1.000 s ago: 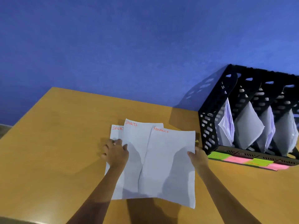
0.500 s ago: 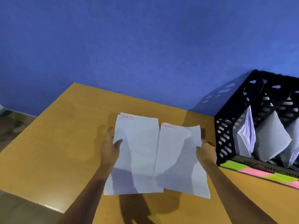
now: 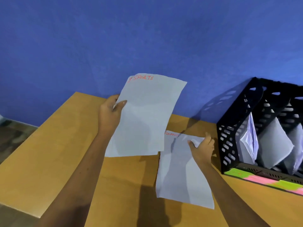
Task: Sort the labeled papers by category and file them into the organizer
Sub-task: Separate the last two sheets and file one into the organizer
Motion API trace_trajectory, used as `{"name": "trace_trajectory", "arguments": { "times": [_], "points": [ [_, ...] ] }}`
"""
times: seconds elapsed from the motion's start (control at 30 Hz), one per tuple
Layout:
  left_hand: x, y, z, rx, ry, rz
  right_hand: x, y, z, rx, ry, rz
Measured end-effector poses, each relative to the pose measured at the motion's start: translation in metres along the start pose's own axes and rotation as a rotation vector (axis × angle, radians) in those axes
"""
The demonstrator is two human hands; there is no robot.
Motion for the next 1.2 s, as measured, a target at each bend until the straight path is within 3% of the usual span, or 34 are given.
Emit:
{"name": "trace_trajectory", "arguments": {
  "times": [0.17, 0.3, 0.53, 0.7, 0.83, 1.07, 1.2],
  "points": [
    [-0.012, -0.002, 0.036, 0.174, -0.19, -0.147, 0.045, 0.001, -0.025, 0.553, 0.899, 0.231],
    [-0.01, -0.016, 0.061, 0.305, -0.288, -0.307, 0.054, -0.001, -0.05, 0.8, 1.082, 0.168],
    [-0.026, -0.04, 0.103, 0.575, -0.484, -0.505, 0.057, -0.01, -0.072, 0.368, 0.899, 0.092],
    [-0.039, -0.044, 0.13, 0.348, -0.425, -0.399, 0.068, -0.024, -0.09, 0.121, 0.861, -0.107],
    [-0.034, -0.044, 0.142, 0.312, -0.481, -0.399, 0.065, -0.031, -0.093, 0.097, 0.869, -0.17],
    [-0.009, -0.065, 0.154, 0.409, -0.347, -0.519, 0.031, -0.037, -0.061, 0.114, 0.732, 0.141],
    [-0.01, -0.063, 0.156, 0.426, -0.385, -0.507, 0.03, -0.032, -0.062, 0.095, 0.723, 0.12]
  ]
}}
Point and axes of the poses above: each hand's wrist, its own y-axis towards the middle knuckle, its own z-axis out of the palm, x = y × z, the point moved 1 cm from there along y, towards the middle knuckle, and after that the axes turned 3 degrees about z, right-handed, at the moved point
